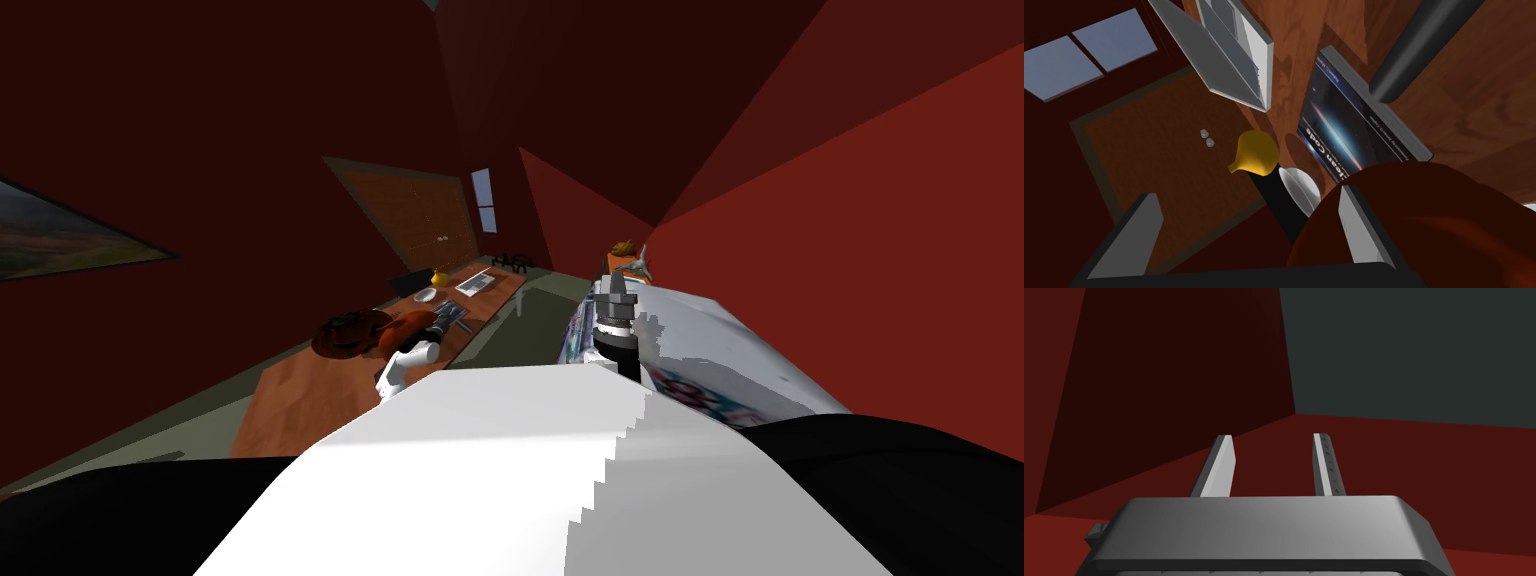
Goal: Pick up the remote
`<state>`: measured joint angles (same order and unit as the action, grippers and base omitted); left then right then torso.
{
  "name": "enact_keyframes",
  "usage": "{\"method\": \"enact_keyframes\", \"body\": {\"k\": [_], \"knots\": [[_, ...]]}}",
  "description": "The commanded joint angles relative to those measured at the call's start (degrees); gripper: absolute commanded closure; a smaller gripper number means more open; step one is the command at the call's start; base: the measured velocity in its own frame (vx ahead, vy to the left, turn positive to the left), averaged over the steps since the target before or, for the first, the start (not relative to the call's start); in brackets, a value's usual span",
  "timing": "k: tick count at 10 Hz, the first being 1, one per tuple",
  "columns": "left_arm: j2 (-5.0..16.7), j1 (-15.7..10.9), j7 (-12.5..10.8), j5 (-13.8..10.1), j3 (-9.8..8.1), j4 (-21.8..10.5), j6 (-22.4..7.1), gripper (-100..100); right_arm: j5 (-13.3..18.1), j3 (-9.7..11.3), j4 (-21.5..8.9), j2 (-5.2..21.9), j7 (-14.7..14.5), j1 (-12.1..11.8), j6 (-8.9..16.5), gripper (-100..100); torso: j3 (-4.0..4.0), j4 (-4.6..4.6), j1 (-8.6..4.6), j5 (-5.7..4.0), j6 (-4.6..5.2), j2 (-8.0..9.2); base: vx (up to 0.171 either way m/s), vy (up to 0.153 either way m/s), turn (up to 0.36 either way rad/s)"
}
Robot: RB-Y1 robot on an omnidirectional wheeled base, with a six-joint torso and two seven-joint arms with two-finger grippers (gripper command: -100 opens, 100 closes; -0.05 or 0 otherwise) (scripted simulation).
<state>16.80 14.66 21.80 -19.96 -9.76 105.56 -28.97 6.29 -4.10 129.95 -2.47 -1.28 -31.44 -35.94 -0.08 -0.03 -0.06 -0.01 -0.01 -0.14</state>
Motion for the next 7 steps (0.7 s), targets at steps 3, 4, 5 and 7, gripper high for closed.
{"method": "enact_keyframes", "body": {"k": [3, 4, 5, 7], "knots": [[2.2, -0.9, 3.9, -3.0, 0.19, -3.0, -5.9, -100, 0.0, 0.0, 0.0, 0.0, 0.0, 0.0, 0.0, 0, -0.01, 0.0, 0.01, 0.0, 0.0, -0.02, 0.044, -0.016, -0.019], [2.2, -0.9, 3.9, -3.0, 0.19, -3.0, -7.4, -100, 0.0, 0.0, 0.0, 0.0, 0.0, 0.0, 0.0, 0, -0.03, -0.01, -0.01, 0.0, 0.01, -0.06, 0.048, -0.019, -0.011], [3.5, -1.4, 5.6, -4.5, 0.44, -4.7, -8.8, -100, 0.0, 0.0, 0.0, 0.0, 0.0, 0.0, 0.0, 0, -0.03, -0.01, -0.01, 0.0, 0.0, -0.06, 0.066, -0.026, -0.033], [3.5, -1.4, 5.6, -4.5, 0.44, -4.7, -10.3, -100, 0.0, 0.0, 0.0, 0.0, 0.0, 0.0, 0.0, 0, -0.06, -0.02, 0.0, -0.01, 0.0, -0.1, 0.042, -0.006, -0.003]]}}
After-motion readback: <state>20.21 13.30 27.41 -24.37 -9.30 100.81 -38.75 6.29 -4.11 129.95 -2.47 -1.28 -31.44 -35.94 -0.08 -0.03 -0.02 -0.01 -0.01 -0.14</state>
